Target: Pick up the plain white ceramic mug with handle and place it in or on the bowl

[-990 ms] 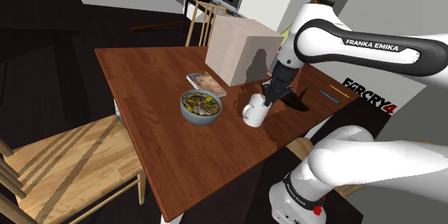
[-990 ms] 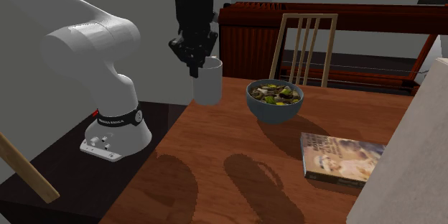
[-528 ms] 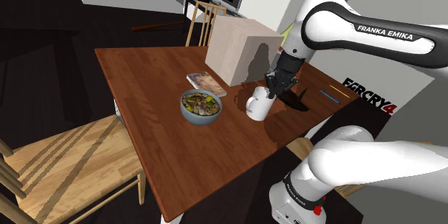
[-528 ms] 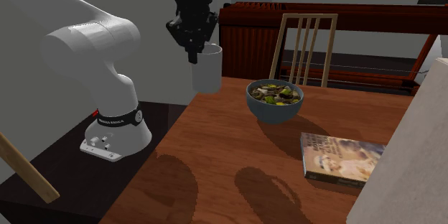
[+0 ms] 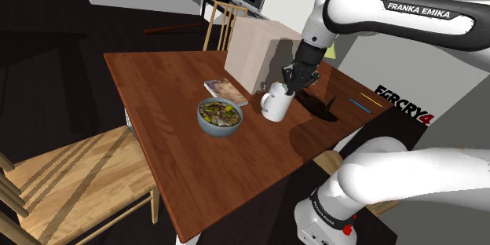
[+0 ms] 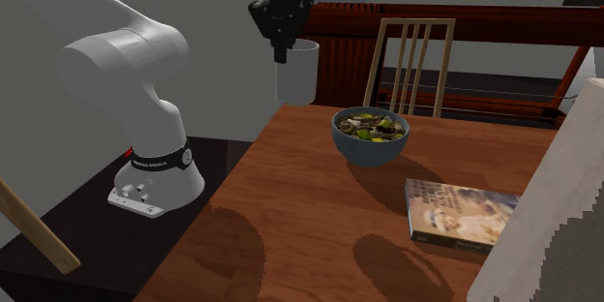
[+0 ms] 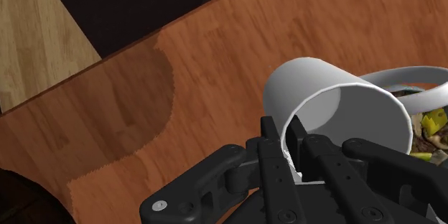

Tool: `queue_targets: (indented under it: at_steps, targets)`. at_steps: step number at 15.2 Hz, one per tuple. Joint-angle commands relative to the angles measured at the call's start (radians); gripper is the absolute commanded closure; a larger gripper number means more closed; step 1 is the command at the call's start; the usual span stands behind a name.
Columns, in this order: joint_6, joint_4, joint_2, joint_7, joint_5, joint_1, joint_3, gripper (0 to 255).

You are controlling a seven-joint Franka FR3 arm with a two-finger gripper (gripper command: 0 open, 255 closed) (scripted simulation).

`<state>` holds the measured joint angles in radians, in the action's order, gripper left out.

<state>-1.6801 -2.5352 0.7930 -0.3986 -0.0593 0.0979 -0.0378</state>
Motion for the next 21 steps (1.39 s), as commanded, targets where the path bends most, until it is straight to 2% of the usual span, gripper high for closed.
queue_targets:
  at_steps: [1,7,14,21]
  targets:
    - [-0.015,0.056,-0.07,-0.026,-0.017,-0.01,-0.024,255]
    - [-0.039,0.251,-0.283,-0.114,-0.049,-0.031,-0.1,255]
    - [-0.025,0.513,-0.525,-0.216,-0.043,-0.046,-0.175,255]
    - [-0.119,0.422,-0.528,-0.212,-0.046,-0.049,-0.179,255]
